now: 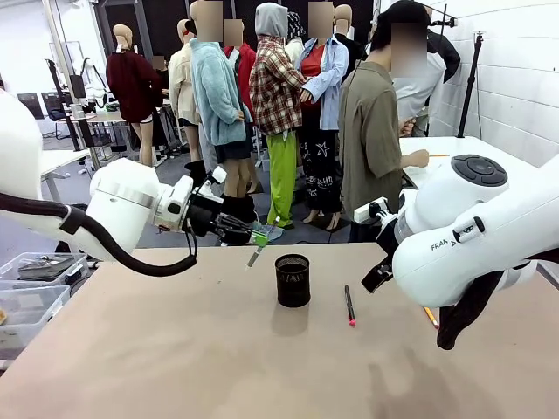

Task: Place the pens into the pen holder.
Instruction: Pick up a writing instrument from the table and place it into the Pen holder.

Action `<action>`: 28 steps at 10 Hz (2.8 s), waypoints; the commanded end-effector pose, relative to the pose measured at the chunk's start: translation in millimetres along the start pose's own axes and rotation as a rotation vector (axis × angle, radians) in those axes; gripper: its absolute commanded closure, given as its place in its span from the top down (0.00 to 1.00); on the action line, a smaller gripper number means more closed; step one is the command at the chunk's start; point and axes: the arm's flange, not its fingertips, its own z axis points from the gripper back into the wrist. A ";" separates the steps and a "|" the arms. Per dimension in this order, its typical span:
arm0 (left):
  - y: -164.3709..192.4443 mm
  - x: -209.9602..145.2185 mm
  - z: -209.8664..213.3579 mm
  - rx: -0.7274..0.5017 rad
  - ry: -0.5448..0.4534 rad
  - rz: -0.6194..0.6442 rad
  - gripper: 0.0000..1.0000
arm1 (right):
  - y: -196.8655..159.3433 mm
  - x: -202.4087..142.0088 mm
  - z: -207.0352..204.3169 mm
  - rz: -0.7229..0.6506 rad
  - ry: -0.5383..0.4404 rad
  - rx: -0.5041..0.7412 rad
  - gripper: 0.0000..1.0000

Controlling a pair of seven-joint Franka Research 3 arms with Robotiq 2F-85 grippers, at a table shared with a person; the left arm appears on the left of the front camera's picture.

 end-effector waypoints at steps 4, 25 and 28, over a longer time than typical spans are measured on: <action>4.3 0.1 -3.5 0.110 0.055 0.023 0.00 | 0.3 -0.4 -0.3 0.000 0.001 0.001 1.00; 64.1 2.0 -82.9 -0.114 -0.161 -0.065 0.58 | 0.3 -0.4 -0.3 0.000 0.001 0.001 1.00; 26.0 17.3 -50.6 0.041 0.043 0.021 0.74 | 0.3 -0.4 -0.3 0.000 0.001 0.001 1.00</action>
